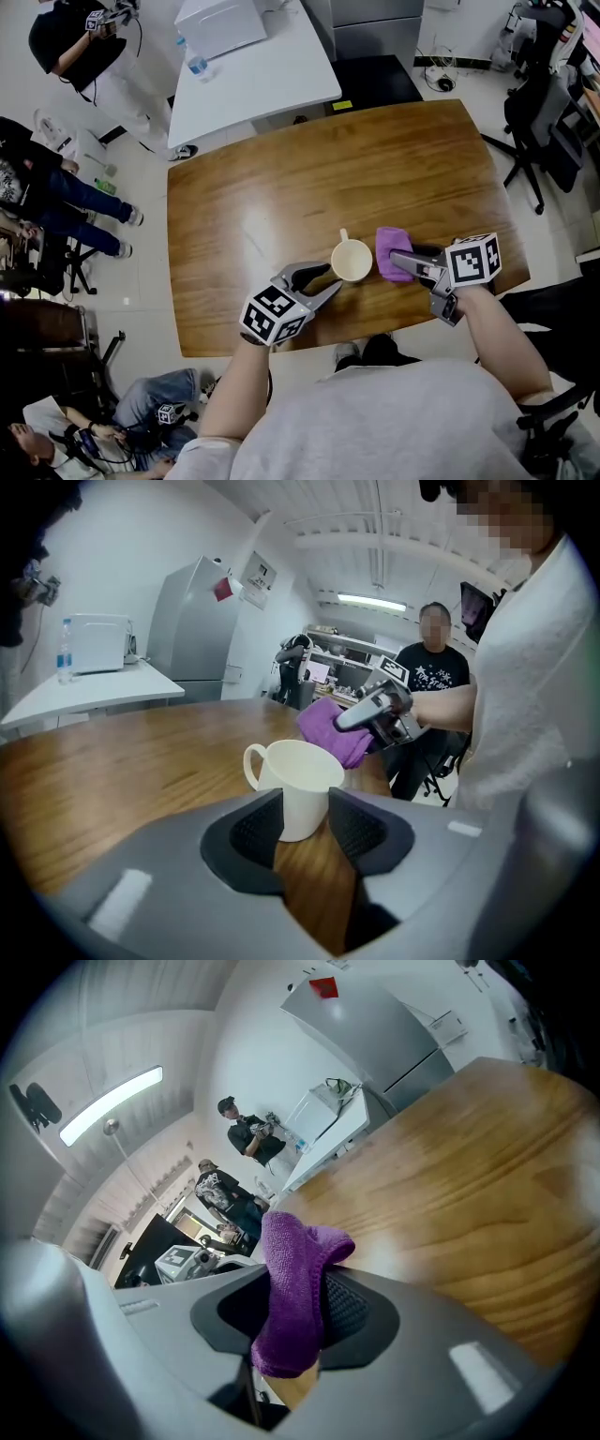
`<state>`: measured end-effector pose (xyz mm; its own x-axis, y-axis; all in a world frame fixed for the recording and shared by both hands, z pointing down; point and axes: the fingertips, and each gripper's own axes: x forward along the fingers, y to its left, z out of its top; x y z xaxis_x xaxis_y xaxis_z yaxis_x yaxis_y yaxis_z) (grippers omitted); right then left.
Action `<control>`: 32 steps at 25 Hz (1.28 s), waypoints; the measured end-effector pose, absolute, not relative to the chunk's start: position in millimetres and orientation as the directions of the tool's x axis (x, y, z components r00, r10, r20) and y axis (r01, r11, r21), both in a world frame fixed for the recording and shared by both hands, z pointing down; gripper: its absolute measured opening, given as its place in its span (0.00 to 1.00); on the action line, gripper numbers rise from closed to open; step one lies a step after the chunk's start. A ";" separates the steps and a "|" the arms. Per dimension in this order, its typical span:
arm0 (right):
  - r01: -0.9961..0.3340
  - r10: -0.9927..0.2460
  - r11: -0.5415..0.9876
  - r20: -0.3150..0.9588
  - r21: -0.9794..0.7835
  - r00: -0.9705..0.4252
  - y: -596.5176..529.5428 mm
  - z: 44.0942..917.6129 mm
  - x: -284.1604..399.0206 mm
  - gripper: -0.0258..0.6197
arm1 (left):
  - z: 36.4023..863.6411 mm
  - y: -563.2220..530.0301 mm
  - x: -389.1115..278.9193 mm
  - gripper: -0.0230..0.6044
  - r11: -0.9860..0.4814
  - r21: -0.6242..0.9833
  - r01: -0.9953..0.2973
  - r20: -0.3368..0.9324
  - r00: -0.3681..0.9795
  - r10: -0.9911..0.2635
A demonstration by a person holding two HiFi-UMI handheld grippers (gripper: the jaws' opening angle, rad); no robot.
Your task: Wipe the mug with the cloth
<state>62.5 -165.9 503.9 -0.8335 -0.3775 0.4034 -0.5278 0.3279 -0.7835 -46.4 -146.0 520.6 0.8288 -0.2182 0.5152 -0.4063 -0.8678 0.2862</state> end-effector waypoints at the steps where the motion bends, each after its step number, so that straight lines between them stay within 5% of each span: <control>1: -0.516 -0.365 0.343 0.394 -0.785 -0.843 -171.7 502.9 59.9 0.25 | 520.9 -146.6 -46.8 0.28 -0.867 0.290 -0.405 0.517 0.829 -0.214; 21: -0.380 -0.149 0.424 0.351 -0.822 -0.925 -225.2 519.1 24.8 0.25 | 521.1 -151.5 -43.3 0.28 -0.844 0.321 -0.430 0.526 0.822 -0.219; 32: -0.522 -0.068 0.498 0.569 -0.692 -0.819 -231.7 570.7 17.7 0.25 | 521.3 -152.8 -41.7 0.28 -0.841 0.325 -0.433 0.529 0.820 -0.218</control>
